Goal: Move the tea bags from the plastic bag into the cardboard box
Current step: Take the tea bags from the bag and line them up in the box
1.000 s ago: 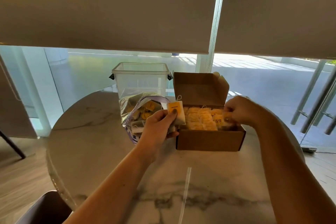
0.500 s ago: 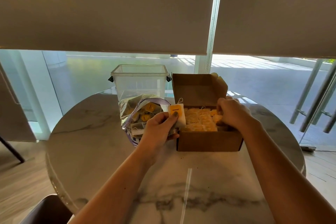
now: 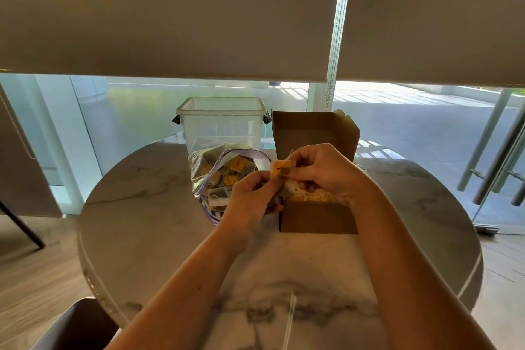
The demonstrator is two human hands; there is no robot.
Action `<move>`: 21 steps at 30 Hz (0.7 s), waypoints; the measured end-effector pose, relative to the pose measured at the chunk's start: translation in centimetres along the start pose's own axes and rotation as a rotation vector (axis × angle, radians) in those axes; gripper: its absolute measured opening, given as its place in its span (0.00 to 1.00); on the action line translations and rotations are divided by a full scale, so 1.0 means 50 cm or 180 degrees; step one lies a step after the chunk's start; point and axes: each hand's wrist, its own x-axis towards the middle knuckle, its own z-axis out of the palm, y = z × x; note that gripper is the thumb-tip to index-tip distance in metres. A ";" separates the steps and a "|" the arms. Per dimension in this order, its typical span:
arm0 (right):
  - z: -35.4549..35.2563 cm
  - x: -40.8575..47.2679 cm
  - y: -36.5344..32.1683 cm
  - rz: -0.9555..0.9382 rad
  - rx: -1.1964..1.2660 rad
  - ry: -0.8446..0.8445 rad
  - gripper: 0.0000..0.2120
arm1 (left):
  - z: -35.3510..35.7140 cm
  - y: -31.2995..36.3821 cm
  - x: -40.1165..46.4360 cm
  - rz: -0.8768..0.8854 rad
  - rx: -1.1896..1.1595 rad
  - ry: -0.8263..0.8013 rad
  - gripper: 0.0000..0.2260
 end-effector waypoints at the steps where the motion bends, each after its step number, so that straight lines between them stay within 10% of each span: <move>1: -0.002 0.001 0.000 0.0023 0.0072 0.0019 0.02 | 0.000 0.000 -0.001 0.0038 0.0029 -0.0022 0.07; 8: -0.101 -0.012 0.025 0.0300 -0.0667 0.1039 0.06 | 0.000 0.001 0.005 -0.0065 -0.0096 0.0025 0.09; 15: -0.131 -0.012 0.067 0.0965 -0.2744 -0.0159 0.01 | -0.001 0.004 0.002 -0.0139 -0.0207 0.0015 0.09; 21: -0.115 0.018 0.112 0.0971 -0.2886 0.0284 0.15 | -0.004 0.007 -0.001 -0.0248 -0.0433 -0.0026 0.11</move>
